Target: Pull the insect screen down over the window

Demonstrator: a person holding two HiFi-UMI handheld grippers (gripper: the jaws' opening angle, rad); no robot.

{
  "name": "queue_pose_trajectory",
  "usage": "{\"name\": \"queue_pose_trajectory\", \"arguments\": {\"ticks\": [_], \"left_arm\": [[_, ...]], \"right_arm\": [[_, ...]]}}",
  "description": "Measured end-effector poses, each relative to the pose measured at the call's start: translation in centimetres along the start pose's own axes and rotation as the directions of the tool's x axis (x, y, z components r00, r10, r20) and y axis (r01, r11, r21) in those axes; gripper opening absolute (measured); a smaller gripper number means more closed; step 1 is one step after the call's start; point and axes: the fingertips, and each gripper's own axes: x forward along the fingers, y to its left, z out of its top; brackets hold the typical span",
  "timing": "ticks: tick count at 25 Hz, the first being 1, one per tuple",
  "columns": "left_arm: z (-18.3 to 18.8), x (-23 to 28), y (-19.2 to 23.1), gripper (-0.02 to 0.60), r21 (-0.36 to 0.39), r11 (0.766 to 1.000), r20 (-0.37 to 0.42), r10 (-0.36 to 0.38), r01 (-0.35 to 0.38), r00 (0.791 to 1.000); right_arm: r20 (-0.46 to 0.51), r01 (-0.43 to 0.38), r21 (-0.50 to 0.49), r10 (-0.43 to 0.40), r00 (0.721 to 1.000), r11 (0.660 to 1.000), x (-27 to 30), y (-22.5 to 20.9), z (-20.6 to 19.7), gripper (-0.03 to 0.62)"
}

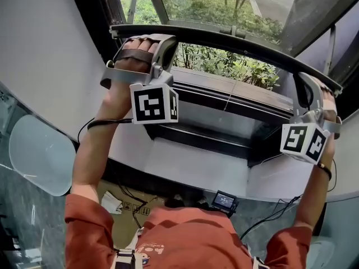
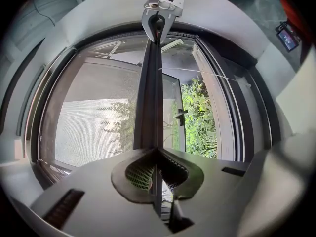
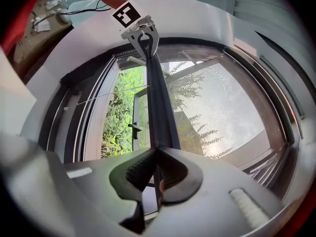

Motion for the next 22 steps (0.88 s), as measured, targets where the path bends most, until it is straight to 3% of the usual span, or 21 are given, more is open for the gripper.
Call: {"name": "queue_pose_trajectory", "arguments": {"ticks": [6, 12, 22], "left_arm": [[-0.1, -0.2, -3.5, 0.021, -0.002, 0.998, 0.006, -0.056, 0.056, 0.998], [-0.1, -0.1, -4.4, 0.021, -0.016, 0.998, -0.002, -0.056, 0.056, 0.998], [-0.3, -0.2, -8.7, 0.021, -0.021, 0.990, -0.004, -0.140, 0.140, 0.990]], "right_arm": [[-0.019, -0.080, 0.000, 0.080, 0.997, 0.997, 0.0, 3.6, -0.5, 0.028], [-0.023, -0.085, 0.016, 0.085, 0.996, 0.996, 0.1, 4.4, -0.7, 0.028], [-0.035, -0.177, 0.028, 0.178, 0.983, 0.984, 0.2, 8.8, -1.4, 0.026]]}}
